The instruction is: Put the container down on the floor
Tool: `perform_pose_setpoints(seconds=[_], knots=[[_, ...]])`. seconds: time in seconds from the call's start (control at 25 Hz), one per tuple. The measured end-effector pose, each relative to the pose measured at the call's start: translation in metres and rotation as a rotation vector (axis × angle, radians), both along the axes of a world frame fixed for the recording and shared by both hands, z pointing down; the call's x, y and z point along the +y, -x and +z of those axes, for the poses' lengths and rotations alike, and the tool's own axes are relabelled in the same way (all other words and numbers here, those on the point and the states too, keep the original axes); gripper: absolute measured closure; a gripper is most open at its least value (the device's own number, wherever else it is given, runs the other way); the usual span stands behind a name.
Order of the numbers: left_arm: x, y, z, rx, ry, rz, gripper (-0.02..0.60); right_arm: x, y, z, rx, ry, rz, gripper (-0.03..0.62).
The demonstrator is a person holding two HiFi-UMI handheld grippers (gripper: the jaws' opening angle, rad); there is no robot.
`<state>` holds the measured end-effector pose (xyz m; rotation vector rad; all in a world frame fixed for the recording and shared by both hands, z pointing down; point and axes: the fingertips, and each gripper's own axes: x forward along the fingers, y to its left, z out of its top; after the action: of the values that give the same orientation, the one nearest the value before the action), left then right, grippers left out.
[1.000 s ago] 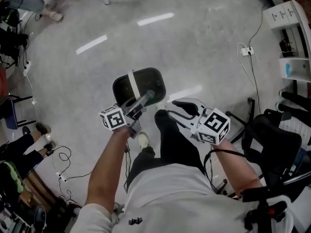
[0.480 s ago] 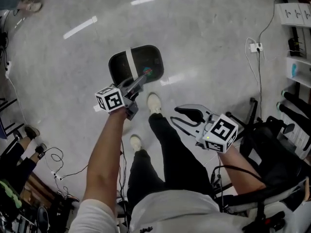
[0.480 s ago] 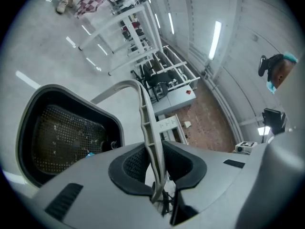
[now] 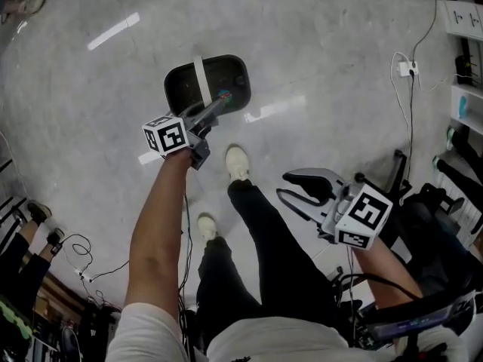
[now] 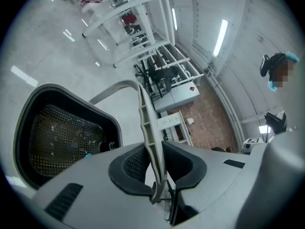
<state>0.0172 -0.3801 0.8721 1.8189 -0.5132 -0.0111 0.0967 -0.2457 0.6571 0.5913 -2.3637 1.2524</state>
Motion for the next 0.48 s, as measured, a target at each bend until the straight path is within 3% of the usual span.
perform_pose_setpoints(seconds=[0.24, 0.48], knots=[[-0.002, 0.007, 0.031, -0.010, -0.007, 0.025, 0.502, 0.003, 0.010, 0.028, 0.000, 0.022, 0.006, 0.487], [-0.001, 0.008, 0.029, 0.022, -0.022, 0.023, 0.499, 0.001, 0.015, 0.034, -0.016, 0.031, 0.012, 0.487]])
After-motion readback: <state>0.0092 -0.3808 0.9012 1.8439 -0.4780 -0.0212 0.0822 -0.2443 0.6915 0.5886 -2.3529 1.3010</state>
